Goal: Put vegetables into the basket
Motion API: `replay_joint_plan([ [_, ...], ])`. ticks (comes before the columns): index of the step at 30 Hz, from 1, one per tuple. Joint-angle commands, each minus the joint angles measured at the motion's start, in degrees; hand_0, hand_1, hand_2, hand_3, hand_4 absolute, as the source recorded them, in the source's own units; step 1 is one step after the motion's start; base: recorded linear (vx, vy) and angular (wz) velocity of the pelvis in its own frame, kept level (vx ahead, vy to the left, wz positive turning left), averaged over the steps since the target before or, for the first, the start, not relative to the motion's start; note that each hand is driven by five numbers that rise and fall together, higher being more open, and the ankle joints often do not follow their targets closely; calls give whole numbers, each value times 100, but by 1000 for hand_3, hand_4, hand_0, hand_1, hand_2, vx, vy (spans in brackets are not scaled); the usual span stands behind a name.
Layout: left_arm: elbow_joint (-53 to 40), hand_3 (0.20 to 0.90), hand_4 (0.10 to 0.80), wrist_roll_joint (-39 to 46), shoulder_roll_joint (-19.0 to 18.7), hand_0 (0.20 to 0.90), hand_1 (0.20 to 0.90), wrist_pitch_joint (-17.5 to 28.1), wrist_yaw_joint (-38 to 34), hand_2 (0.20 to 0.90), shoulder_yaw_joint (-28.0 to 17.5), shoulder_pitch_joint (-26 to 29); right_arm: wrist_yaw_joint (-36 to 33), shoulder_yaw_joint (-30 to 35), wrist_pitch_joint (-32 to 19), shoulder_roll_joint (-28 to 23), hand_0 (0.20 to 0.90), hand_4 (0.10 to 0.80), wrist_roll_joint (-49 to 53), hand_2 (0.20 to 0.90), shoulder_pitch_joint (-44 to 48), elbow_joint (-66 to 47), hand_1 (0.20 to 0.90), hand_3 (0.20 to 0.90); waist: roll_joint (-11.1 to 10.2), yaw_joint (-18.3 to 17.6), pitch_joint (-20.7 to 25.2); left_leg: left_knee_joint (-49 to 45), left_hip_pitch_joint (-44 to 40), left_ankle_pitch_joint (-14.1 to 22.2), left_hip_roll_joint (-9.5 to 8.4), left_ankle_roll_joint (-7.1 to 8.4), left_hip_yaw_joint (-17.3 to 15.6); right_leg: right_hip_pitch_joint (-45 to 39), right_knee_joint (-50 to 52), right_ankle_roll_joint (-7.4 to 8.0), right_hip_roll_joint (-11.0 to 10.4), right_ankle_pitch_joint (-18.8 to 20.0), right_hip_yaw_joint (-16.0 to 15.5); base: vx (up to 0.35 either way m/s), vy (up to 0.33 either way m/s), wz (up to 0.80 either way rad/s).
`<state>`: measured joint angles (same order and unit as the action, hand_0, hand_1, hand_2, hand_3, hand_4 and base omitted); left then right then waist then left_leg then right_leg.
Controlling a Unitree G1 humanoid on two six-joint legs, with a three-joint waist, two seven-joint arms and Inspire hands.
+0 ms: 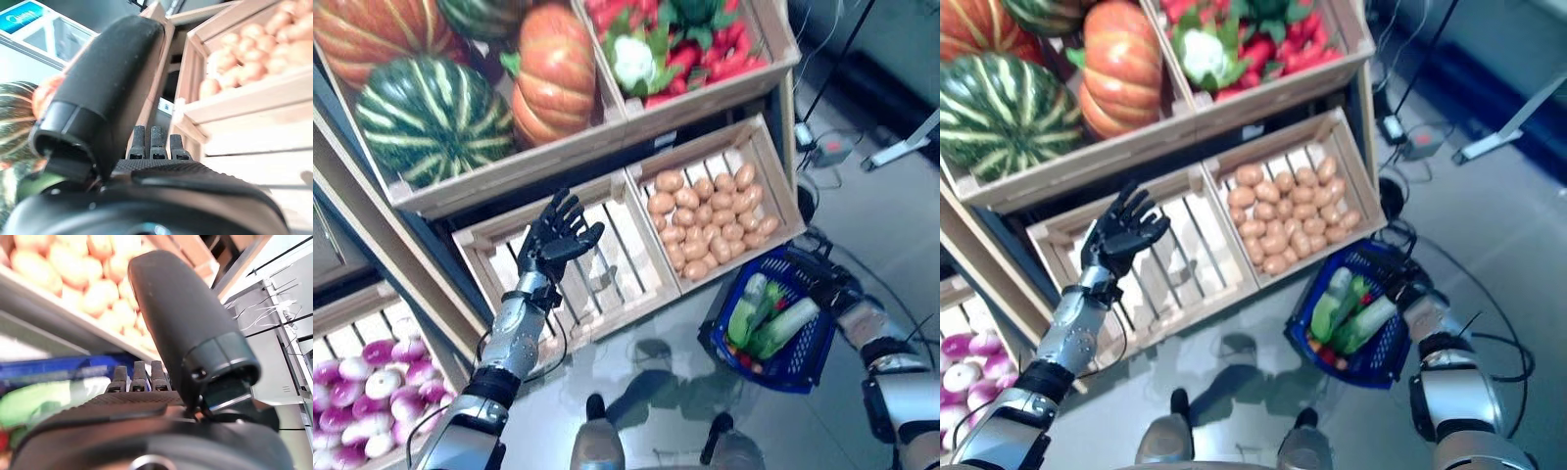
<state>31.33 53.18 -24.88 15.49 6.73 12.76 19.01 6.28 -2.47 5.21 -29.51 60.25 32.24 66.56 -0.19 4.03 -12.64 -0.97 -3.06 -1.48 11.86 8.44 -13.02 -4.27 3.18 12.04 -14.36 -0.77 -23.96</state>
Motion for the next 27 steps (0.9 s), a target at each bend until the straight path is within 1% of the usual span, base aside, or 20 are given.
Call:
replay_joint_plan([
  [1,-285,900,800,-520,75,900,900,216,135,900,-159,-83,502,334,-925,351,900,800,856,900,-193,-692,900,900,20,21,538,448,-168,-184,-113,-112,-45,-172,-364,-323,52,354,176,115,56,6],
  [3,-249,900,800,-642,104,900,900,174,68,900,-183,-188,584,384,-969,508,900,800,1009,900,-379,-842,900,900,30,11,599,540,-215,-218,-124,-110,-51,-233,-478,-302,50,430,164,59,42,4],
  [5,-94,900,800,-749,170,900,900,142,76,900,-245,-438,782,453,-1050,849,900,800,1041,900,-851,-1169,900,900,39,-8,691,597,-291,-176,-152,-99,-31,-401,-723,-262,69,544,111,60,26,2],
  [6,-50,900,800,-803,201,900,900,157,113,900,-263,-486,838,436,-1090,926,900,800,990,900,-952,-1207,900,900,39,-13,701,597,-297,-164,-153,-96,-34,-414,-755,-256,72,554,107,33,24,2],
  [7,21,900,800,-988,338,900,900,200,194,900,-269,-743,944,255,-1182,1181,900,800,647,900,-1325,-1496,900,900,42,-17,749,597,-295,-140,-176,-94,-13,-415,-818,-245,82,582,117,0,0,0],
  [10,25,900,800,-1047,412,900,900,227,256,900,-272,-908,1065,102,-1170,1284,900,800,558,900,-1523,-1682,900,900,44,-18,787,597,-277,-134,-190,-99,11,-380,-818,-250,90,575,142,-1,8,2],
  [11,155,900,800,-1181,533,900,900,430,537,900,-312,-1216,1405,-144,-1223,1569,900,800,620,900,-1968,-2041,900,900,31,-26,813,597,-279,-118,-215,-126,16,-376,-818,-270,118,569,182,0,0,0],
  [13,212,900,800,-1463,575,900,900,576,779,900,-323,-1412,1606,-338,-1204,1792,900,800,803,900,-2260,-2445,900,900,14,-55,820,597,-314,-102,-217,-139,-20,-407,-818,-281,120,557,174,0,0,0],
  [14,213,900,800,-1465,573,900,900,579,781,900,-325,-1421,1600,-345,-1204,1796,900,800,802,900,-2275,-2459,900,900,12,-58,825,597,-316,-102,-218,-139,-20,-410,-818,-281,119,556,173,0,0,0],
  [15,306,900,800,-1806,580,900,900,720,899,900,-217,-1573,1786,-539,-1344,2003,900,800,878,900,-2521,-2779,900,900,5,-92,824,597,-339,-93,-221,-146,-47,-431,-818,-283,119,544,161,18,11,-4],
  [17,434,900,800,-2054,589,900,900,727,957,900,-120,-1648,1930,-670,-1321,2116,900,800,908,900,-2694,-2961,900,900,5,-133,823,597,-341,-84,-227,-149,-60,-432,-818,-268,112,535,163,-2,7,2],
  [19,577,900,800,-2227,604,900,900,682,1022,900,-63,-1679,2036,-767,-1190,2160,900,800,828,900,-2792,-3027,900,900,6,-162,815,597,-348,-82,-233,-151,-63,-437,-818,-260,107,529,170,-8,18,6],
  [20,766,900,800,-2439,630,900,900,717,1071,900,-4,-1693,2103,-875,-1122,2183,900,800,711,900,-2854,-3019,900,900,7,-185,807,597,-348,-86,-236,-149,-79,-438,-818,-253,105,527,167,-8,29,5],
  [21,1069,900,800,-2754,640,900,900,794,1039,900,117,-1694,2144,-1015,-940,2197,900,800,571,900,-2923,-2914,900,900,11,-204,786,597,-345,-97,-242,-145,-83,-449,-818,-244,102,520,152,-5,34,7],
  [23,1282,900,800,-2863,656,900,900,770,964,900,174,-1698,2198,-1096,-847,2229,900,800,516,900,-2963,-2789,900,900,17,-208,775,597,-344,-99,-246,-144,-84,-460,-818,-238,96,510,136,3,27,8],
  [24,1455,900,800,-2907,681,900,900,737,979,900,205,-1693,2239,-1175,-883,2259,900,800,389,900,-2996,-2646,900,900,19,-210,774,597,-345,-99,-248,-145,-88,-466,-818,-234,93,504,128,8,27,4],
  [25,1677,900,800,-2964,739,900,900,642,988,900,220,-1687,2189,-1246,-760,2270,900,800,231,900,-3018,-2485,900,900,27,-206,742,597,-373,-83,-245,-145,-90,-500,-818,-230,94,483,122,2,37,4],
  [27,2026,900,800,-3154,851,900,900,684,869,900,293,-1674,2030,-1338,-714,2348,900,800,278,900,-3038,-2218,900,900,43,-197,739,597,-325,-117,-248,-148,-69,-480,-818,-238,83,487,103,-3,34,5],
])
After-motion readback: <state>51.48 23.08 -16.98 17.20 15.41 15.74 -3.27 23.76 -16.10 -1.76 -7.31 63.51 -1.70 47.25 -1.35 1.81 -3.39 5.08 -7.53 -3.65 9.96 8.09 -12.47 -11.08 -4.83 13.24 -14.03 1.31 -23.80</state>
